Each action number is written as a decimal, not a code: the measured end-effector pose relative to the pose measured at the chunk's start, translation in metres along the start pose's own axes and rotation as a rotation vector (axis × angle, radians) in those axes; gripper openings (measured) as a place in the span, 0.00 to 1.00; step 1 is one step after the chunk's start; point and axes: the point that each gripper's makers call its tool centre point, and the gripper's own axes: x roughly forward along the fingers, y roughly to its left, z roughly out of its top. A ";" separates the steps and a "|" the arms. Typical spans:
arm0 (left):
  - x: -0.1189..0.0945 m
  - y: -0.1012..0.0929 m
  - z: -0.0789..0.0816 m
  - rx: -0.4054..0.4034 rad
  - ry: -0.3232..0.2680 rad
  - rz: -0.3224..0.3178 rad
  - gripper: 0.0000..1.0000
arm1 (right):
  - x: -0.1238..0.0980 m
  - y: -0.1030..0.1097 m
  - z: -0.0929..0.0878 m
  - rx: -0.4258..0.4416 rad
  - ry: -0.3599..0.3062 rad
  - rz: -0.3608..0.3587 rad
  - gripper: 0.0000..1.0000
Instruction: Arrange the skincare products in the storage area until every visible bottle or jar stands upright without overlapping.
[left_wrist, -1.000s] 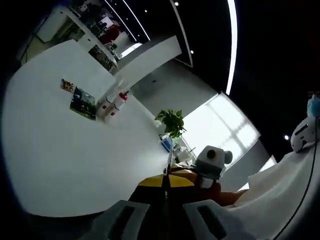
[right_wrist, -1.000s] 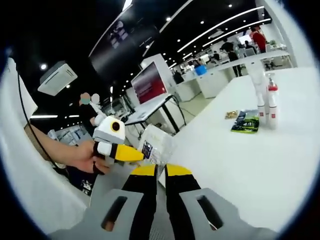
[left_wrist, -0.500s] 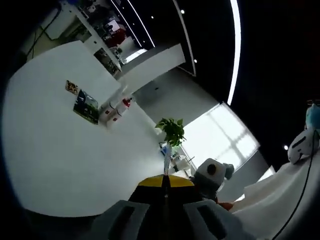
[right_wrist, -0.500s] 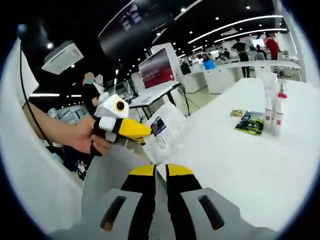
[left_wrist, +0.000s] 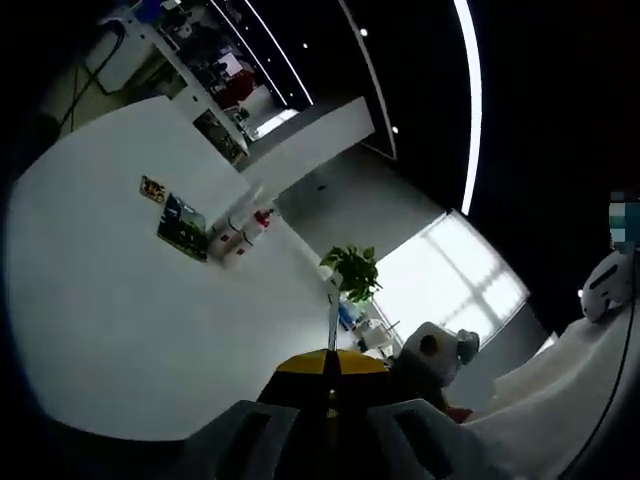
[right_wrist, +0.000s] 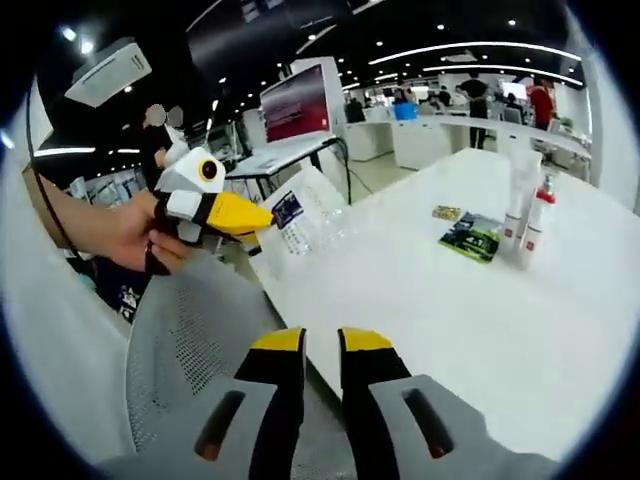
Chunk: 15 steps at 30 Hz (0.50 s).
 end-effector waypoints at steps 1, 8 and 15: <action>0.001 0.002 0.001 -0.003 0.000 0.009 0.01 | 0.001 -0.001 0.001 0.023 -0.011 0.003 0.12; 0.008 0.006 -0.006 -0.028 0.037 0.032 0.01 | 0.011 -0.018 -0.007 -0.031 -0.009 -0.080 0.27; 0.013 0.015 -0.010 -0.097 0.066 0.064 0.01 | 0.006 -0.027 0.004 -0.090 -0.064 -0.136 0.45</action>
